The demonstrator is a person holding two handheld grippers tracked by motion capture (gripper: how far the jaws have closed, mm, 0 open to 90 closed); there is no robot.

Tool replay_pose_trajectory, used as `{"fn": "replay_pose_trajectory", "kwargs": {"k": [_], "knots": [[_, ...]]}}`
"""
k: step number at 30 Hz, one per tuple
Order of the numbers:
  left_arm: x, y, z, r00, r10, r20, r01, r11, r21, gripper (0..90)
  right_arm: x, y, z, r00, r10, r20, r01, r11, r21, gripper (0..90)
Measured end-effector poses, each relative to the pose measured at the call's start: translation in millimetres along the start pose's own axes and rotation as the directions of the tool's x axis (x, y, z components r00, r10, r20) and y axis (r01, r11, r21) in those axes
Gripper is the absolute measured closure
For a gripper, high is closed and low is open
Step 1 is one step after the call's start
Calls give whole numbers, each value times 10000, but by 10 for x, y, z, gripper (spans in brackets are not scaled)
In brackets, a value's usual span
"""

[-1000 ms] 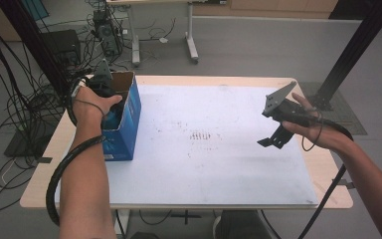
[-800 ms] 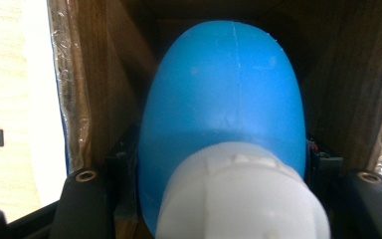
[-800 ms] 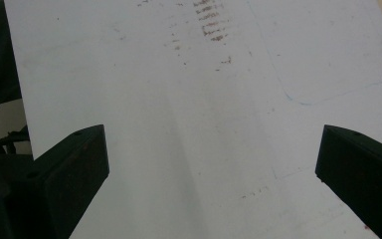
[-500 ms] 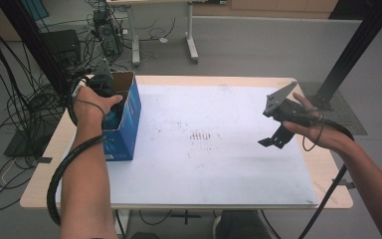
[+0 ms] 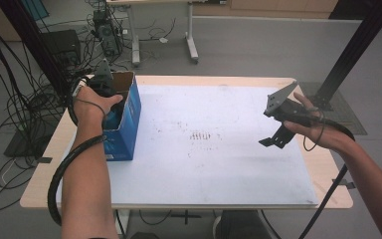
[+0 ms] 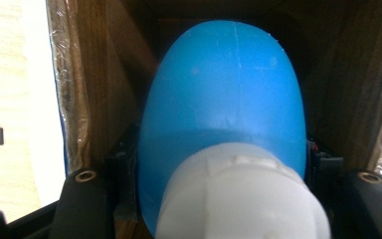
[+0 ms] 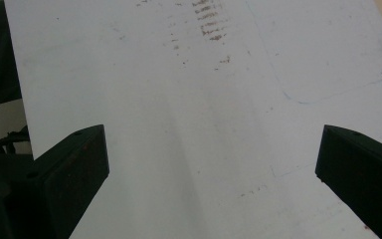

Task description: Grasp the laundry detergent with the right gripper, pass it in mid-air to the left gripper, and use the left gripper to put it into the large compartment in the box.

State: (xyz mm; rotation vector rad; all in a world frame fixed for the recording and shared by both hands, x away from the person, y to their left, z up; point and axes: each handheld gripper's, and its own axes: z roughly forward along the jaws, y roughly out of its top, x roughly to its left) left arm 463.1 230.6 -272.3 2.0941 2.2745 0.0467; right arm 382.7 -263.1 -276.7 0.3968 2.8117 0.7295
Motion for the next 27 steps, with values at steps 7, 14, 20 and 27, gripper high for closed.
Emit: {"fn": "replay_pose_trajectory", "kwargs": {"k": [7,14,20,27], "knots": [[3,1,1,10000,-10,5,10,10000,2,366,-2,1,7,10000,-23,-28,23,10000,-3,2],[1,1,0,10000,-24,-5,24,10000,12,365,-2,-1,5,10000,-45,-36,45,10000,15,2],[-7,-2,1,10000,-38,-7,38,10000,-24,363,4,-1,1,10000,-85,-50,86,9999,56,2],[9,-12,-17,9999,-115,97,116,9999,-124,349,11,11,-1,9999,-108,-64,108,9999,12,2]]}}
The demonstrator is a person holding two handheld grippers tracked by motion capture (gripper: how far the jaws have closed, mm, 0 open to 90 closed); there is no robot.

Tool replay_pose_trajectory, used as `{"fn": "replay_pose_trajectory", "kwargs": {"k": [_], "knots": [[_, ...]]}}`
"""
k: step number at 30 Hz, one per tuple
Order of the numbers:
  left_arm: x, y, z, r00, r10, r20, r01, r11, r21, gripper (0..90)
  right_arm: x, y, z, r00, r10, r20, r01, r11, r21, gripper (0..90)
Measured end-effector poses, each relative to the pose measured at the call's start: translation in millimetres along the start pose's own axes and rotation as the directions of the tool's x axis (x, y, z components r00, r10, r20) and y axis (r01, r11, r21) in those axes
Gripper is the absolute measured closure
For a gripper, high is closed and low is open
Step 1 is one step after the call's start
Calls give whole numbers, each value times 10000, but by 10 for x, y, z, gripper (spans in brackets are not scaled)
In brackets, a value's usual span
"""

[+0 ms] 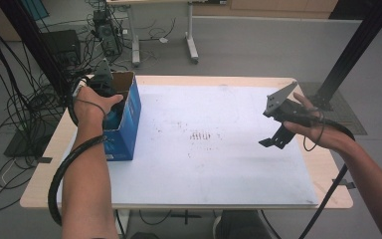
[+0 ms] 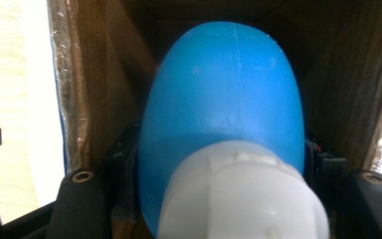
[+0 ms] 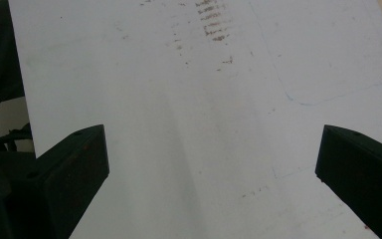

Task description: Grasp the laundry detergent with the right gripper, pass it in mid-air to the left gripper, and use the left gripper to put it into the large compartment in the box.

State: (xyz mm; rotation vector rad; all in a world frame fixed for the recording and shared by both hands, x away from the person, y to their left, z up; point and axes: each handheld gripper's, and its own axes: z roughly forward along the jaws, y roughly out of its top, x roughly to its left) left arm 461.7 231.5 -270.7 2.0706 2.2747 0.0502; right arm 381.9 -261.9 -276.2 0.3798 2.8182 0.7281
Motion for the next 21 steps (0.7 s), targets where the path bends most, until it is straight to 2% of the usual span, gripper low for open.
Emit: {"fn": "replay_pose_trajectory", "kwargs": {"k": [7,21], "knots": [[-3,-9,-46,10000,41,-26,-41,10000,-39,326,1,0,-1,10000,-24,-4,24,10000,-46,2],[1,-97,-309,9998,153,-108,-157,9992,-371,288,-1,36,20,10000,-25,3,25,10000,-58,2]]}}
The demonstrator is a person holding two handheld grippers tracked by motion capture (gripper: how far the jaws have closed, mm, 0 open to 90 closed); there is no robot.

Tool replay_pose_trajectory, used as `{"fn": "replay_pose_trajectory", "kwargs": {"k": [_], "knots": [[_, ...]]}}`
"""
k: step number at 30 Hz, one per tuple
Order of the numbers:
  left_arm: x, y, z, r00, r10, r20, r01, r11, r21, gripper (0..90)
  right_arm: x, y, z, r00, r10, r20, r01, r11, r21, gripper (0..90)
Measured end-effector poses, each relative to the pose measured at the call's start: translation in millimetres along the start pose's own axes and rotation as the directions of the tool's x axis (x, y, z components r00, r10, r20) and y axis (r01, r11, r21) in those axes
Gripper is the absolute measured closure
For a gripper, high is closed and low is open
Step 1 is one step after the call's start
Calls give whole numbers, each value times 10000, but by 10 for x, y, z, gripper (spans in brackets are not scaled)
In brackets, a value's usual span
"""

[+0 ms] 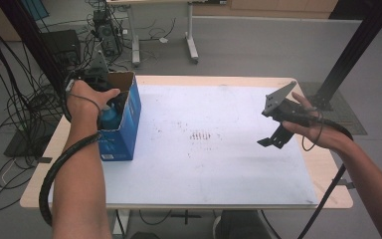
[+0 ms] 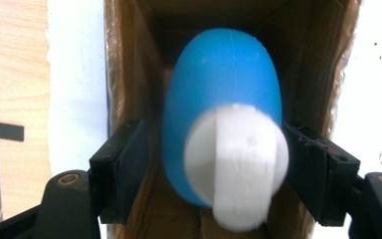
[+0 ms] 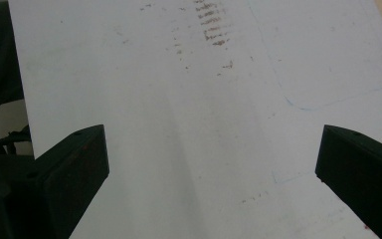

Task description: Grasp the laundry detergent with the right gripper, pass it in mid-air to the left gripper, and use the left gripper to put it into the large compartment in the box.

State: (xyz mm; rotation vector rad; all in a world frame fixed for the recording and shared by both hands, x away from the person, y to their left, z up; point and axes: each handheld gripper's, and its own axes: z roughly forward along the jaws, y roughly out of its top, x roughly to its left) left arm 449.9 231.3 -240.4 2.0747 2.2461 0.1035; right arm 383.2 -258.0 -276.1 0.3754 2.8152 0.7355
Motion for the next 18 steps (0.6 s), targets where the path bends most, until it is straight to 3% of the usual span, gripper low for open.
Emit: {"fn": "replay_pose_trajectory", "kwargs": {"k": [8,13,18], "knots": [[-42,-112,-171,9995,285,160,-281,9993,-231,255,-4,30,19,10000,66,-10,-66,10000,53,2],[-136,-186,-320,9960,616,641,-586,9972,-466,219,-33,60,38,9999,171,8,-171,9996,212,2],[-254,-232,-430,9924,949,781,-892,9933,-738,198,-79,114,37,9997,186,124,-191,9990,402,2]]}}
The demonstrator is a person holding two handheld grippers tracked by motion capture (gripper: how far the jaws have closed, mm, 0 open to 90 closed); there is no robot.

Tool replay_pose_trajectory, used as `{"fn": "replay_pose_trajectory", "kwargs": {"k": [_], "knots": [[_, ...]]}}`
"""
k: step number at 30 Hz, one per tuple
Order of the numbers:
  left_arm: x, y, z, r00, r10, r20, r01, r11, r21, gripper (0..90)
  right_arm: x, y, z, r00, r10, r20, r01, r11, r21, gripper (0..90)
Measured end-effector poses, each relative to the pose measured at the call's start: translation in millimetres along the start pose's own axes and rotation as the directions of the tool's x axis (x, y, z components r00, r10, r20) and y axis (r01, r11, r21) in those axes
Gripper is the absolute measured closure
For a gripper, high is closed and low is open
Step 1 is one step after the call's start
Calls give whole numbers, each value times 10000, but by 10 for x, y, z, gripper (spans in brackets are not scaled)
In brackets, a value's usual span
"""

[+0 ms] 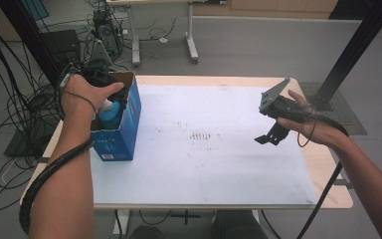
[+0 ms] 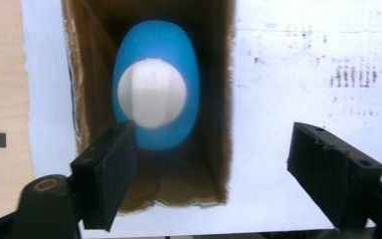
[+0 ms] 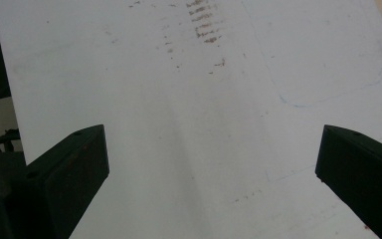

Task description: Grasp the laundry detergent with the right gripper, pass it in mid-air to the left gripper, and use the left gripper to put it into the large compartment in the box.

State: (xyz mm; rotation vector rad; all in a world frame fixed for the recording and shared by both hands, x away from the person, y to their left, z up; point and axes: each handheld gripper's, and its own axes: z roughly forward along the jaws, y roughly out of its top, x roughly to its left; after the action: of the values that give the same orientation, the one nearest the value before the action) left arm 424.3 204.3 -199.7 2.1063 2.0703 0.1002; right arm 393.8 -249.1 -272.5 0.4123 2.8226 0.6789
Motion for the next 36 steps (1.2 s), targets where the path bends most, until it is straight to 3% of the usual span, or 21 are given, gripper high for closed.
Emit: {"fn": "replay_pose_trajectory", "kwargs": {"k": [12,16,25,36], "knots": [[-379,40,-71,9964,844,23,-843,9960,-310,127,-98,105,-69,9996,-111,248,103,9994,327,2],[-537,81,-102,9924,1217,200,-1207,9918,-430,114,-117,119,-89,9995,-146,276,135,9992,380,2],[-894,172,-49,9821,1878,113,-1872,9815,-395,108,-154,124,-112,9994,-130,331,113,9987,504,2],[-1052,226,24,9760,2172,174,-2165,9757,-347,105,-176,118,-133,9993,-114,350,94,9983,572,2]]}}
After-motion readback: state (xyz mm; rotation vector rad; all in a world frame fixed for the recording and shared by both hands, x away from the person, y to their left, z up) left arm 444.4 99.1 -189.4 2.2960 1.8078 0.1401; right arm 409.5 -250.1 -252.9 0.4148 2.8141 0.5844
